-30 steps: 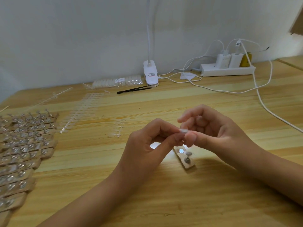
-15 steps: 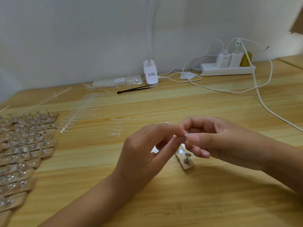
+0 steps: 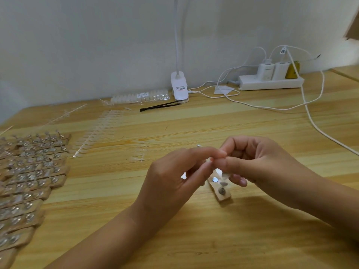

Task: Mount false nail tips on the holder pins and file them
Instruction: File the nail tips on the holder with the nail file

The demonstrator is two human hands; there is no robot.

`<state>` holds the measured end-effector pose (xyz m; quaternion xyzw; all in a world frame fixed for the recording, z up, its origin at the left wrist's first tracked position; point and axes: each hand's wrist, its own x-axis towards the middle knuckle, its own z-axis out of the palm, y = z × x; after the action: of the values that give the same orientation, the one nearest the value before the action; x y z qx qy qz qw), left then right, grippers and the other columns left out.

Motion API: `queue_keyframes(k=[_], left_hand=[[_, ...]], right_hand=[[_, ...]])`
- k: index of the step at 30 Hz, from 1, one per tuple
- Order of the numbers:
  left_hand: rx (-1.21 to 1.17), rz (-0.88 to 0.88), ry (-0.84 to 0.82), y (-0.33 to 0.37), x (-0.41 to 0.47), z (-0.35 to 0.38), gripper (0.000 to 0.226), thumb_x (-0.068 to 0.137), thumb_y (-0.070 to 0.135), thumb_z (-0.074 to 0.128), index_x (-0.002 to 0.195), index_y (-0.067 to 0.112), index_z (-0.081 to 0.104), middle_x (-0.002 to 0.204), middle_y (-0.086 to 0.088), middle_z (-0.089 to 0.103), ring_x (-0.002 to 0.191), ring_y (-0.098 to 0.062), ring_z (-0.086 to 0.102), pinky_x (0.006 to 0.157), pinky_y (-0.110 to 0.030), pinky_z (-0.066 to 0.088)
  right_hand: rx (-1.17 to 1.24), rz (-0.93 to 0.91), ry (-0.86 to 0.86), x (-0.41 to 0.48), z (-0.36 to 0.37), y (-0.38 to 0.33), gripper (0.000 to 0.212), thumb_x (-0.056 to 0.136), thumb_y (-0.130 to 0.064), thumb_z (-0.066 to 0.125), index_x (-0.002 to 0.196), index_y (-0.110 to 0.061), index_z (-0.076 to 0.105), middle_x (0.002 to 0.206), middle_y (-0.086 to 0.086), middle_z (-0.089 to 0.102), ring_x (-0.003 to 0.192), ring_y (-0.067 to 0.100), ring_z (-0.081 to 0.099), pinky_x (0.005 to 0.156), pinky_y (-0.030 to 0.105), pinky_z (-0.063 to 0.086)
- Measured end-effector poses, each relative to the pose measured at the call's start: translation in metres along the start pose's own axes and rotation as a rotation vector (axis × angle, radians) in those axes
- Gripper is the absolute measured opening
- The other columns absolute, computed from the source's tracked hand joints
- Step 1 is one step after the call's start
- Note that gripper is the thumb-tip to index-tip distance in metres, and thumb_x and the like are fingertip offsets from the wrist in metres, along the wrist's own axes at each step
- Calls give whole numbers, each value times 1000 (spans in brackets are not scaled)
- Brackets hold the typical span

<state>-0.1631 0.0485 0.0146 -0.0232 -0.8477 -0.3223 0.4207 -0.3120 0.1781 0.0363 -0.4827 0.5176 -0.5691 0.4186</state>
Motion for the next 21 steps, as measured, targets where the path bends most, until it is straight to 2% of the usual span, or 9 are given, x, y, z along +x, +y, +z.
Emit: queue_keyframes(k=[3,5,9,15,19,21], left_hand=[[-22,-24,10,-1,1,0,23,92,12,66,113,21,67,73,11,62,65,-12,64,63,-26,52],[-44,-64,-3,-2,0,1,22,92,13,66,112,22,68,70,8,61,64,-15,63,62,-28,52],[-46,-119,-33,-4,0,3,22,90,16,67,112,21,70,67,8,60,63,-14,62,64,-21,49],[-44,-125,-62,-4,1,3,22,91,19,65,112,22,69,72,9,63,65,-13,64,64,-24,51],[-40,-118,-66,-5,3,3,13,90,19,66,103,21,68,75,11,63,66,-11,62,64,-17,48],[-43,-122,-62,-4,3,3,11,89,20,68,100,19,69,75,12,62,66,-9,60,63,-16,47]], right_hand=[[34,34,14,1,-2,1,23,70,-38,85,82,-21,75,72,9,64,54,10,52,54,15,46],[84,104,-3,4,-4,0,17,71,-32,85,80,-21,75,67,4,61,54,8,52,54,15,46],[215,237,-7,7,-3,-3,8,67,-27,79,72,-21,77,64,-5,62,53,1,53,50,11,45],[275,305,-45,7,-2,-6,6,68,-27,76,71,-22,77,65,-8,62,52,0,52,52,9,46],[342,379,-50,8,-3,-4,18,73,-27,76,82,-11,73,69,-2,59,54,3,51,50,11,47],[344,386,-61,8,-2,-5,21,78,-32,72,84,-12,74,69,-1,58,53,3,49,47,12,45]])
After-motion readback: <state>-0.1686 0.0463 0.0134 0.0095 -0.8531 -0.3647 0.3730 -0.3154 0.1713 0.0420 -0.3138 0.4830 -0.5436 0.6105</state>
